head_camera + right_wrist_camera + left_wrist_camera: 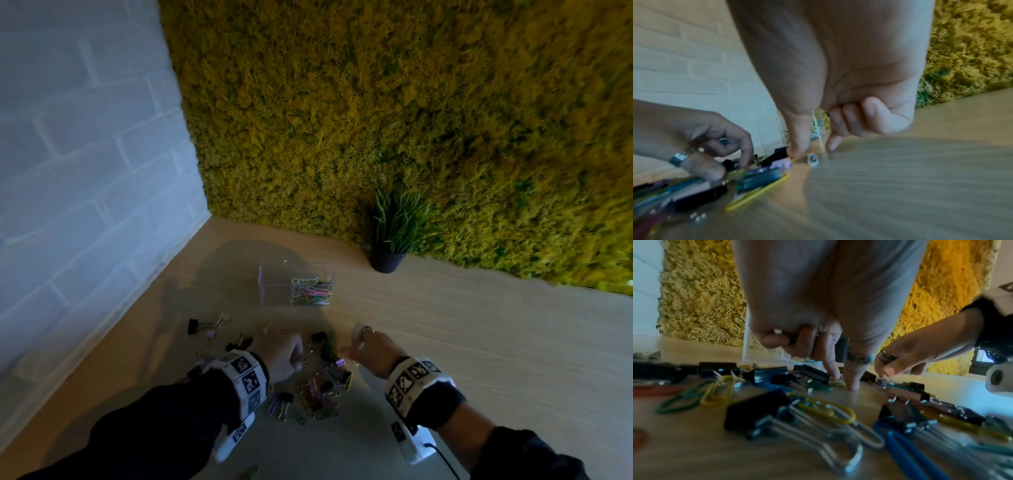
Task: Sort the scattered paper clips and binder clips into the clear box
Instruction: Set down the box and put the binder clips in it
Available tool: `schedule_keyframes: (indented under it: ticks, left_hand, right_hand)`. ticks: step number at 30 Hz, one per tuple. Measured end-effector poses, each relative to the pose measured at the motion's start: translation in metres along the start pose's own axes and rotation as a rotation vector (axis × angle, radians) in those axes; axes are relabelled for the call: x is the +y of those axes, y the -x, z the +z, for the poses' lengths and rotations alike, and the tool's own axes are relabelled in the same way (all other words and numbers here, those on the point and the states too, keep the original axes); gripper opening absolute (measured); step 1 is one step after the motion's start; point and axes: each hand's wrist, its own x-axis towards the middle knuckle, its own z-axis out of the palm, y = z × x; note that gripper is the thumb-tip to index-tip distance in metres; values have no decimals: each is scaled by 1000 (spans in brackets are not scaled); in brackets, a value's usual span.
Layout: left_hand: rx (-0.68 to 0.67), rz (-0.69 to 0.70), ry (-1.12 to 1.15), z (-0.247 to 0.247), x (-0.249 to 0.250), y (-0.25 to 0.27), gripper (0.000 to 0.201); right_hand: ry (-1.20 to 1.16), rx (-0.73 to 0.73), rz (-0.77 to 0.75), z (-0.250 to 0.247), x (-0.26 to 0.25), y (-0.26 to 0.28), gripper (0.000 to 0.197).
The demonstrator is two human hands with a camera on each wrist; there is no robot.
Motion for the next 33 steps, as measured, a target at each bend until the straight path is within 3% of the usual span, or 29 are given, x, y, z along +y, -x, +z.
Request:
schedule_keyframes:
  ticks: [7, 11, 13, 14, 16, 18, 20, 25, 27, 30, 33]
  left_hand:
    - [-94, 16, -273, 3, 3, -7, 16]
    - [-88, 44, -374, -1, 2, -2, 24]
    - [-8, 55, -11, -6, 2, -1, 18]
    - [8, 29, 279, -8, 0, -1, 27]
    - [-53, -45, 820, -16, -8, 0, 37]
    - [-168, -142, 1204, -19, -17, 4, 38]
    - [-244, -210, 1351, -16, -23, 10, 41]
    - [-316, -257, 1330, -7, -34, 29, 32]
    - [-286, -273, 1294, -4, -39, 34, 29]
    - [-223, -255, 1169, -5, -38, 40, 31]
    - [-125, -120, 597, -4, -38, 45, 13]
  right_hand:
    - [200, -105, -19, 3, -5, -5, 7]
    - [312, -71, -34, 12, -6, -4, 8]
    - [324, -48, -27, 11, -11, 0, 3]
    - [317, -33, -14, 11, -12, 1, 5]
    - [270, -15, 54, 10, -12, -1, 23]
    - [245, -42, 78, 11, -11, -4, 29]
    - [239, -89, 72, 13, -8, -7, 24]
    - [264, -106, -15, 10, -10, 6, 25]
    - [15, -44, -50, 6, -9, 10, 21]
    - [-810, -86, 20, 6, -6, 12, 37]
    - [-1169, -195, -63, 11, -10, 20, 19]
